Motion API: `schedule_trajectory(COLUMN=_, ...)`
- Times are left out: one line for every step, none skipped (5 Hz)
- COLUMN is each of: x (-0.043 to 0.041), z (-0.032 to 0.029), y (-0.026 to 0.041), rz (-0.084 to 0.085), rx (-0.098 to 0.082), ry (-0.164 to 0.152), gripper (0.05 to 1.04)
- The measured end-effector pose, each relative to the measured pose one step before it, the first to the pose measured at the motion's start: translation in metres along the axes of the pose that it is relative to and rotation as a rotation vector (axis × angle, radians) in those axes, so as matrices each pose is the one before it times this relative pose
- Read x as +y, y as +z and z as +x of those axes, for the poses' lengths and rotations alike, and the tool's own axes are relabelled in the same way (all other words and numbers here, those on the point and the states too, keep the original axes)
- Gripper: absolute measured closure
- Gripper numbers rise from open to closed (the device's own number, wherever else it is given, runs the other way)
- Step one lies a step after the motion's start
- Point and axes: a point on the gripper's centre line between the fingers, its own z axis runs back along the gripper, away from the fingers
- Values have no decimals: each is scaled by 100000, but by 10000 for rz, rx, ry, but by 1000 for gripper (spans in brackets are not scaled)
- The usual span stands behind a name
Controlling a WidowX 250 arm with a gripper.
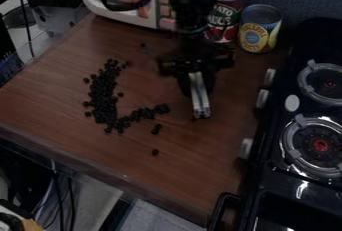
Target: Sweep into pile
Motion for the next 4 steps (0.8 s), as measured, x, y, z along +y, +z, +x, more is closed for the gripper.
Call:
schedule_trajectory(x=-758, z=-768, y=-337, rz=-9, rx=32, ry=-74, gripper=696)
schedule_trajectory(x=-76, z=-314, y=-259, rz=35, rx=5, ry=-23, gripper=696)
schedule_trajectory(x=670, z=-449, y=-1158, rz=250, rx=101, ry=67, gripper=696)
schedule_trajectory(x=269, z=-4, y=-334, rz=9, rx=-168, ry=71, gripper=696)
